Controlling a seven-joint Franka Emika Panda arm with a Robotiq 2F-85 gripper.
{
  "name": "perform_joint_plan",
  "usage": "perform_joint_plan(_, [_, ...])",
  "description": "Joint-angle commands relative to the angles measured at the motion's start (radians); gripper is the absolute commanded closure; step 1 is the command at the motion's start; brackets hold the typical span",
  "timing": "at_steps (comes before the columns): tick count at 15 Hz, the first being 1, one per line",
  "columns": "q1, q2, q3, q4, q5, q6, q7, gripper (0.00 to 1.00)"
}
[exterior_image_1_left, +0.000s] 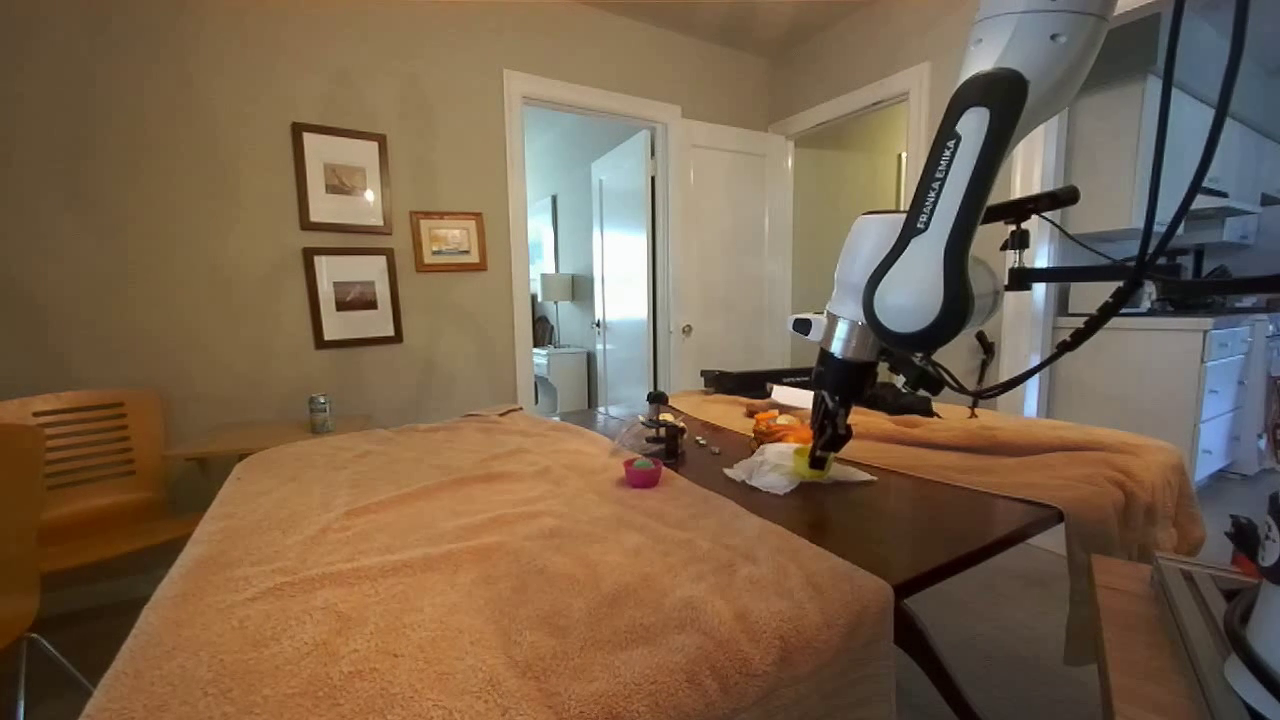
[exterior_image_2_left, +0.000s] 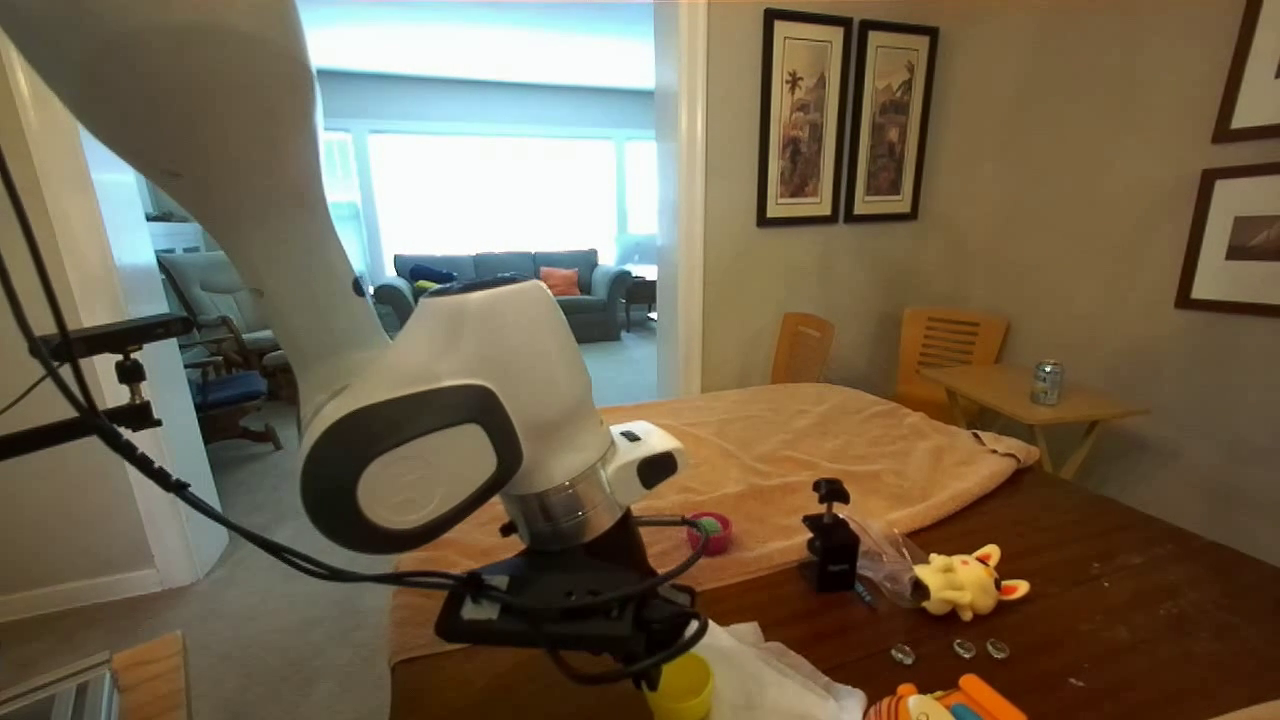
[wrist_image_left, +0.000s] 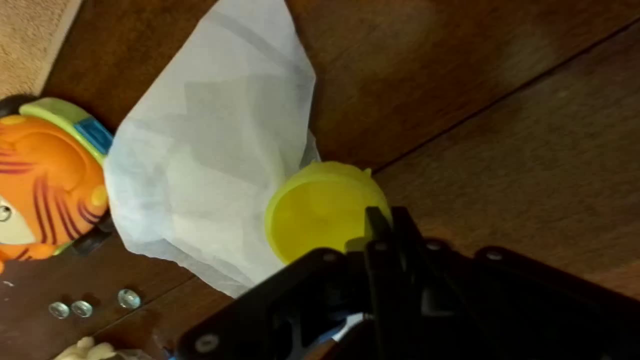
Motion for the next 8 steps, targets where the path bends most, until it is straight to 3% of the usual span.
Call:
perform_joint_plan(1, [-0.033, 0.04, 0.014, 0.041, 0.017, 0.022, -0.005, 0.99])
perform_joint_plan(7, [-0.064, -0.042, 0.166, -0.047, 0.049, 0.021, 0.003, 0.99])
perform_joint_plan(8, [0.12, -0.016, 0.093, -0.008, 0.043, 0.002, 0.103, 0.99])
